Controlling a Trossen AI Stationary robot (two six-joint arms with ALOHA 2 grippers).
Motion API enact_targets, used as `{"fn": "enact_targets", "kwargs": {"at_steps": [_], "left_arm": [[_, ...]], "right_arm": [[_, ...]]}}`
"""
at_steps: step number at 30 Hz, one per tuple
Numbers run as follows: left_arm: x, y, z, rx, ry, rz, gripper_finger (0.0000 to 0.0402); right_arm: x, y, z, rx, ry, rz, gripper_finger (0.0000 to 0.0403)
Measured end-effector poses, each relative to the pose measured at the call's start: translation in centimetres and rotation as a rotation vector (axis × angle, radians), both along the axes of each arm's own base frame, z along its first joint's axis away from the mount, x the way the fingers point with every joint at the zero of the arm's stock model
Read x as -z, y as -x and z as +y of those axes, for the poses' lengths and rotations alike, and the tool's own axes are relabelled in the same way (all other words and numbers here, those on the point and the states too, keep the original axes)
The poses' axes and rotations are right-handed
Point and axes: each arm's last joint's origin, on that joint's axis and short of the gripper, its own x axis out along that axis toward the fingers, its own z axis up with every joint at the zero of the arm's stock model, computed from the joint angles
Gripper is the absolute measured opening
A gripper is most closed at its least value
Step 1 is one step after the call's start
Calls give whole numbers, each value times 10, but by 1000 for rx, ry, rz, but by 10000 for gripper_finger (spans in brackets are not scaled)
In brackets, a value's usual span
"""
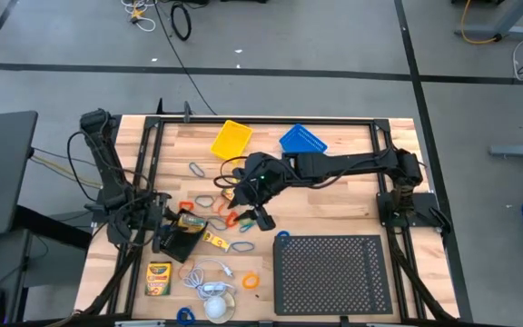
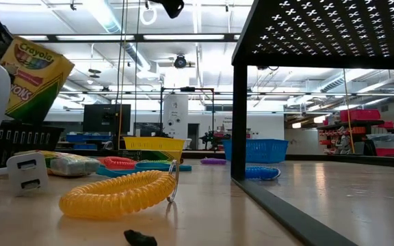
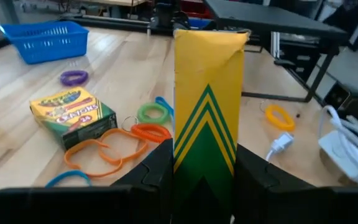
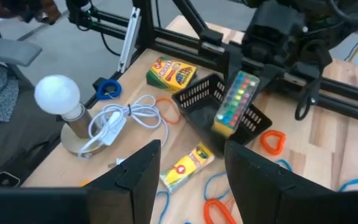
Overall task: Pick & Place Office Desk Supplies
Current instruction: Put the crayon box into the black basket
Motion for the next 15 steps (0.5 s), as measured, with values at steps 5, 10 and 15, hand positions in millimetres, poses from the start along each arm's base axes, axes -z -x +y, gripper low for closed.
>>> {"fn": "enact_targets", "kwargs": {"at_steps": [5,10,15], "left_arm": [[6,-1,-1,-3,-61,23,113],[11,-3,-1,-19,-23,58,113],[17,-6,-1,-14,36,126,113]], "right_arm": [[0,0,-1,16,23,-4,188],[1,0,-1,18,26,6,188],[1,0,-1,18,26,6,188]]}}
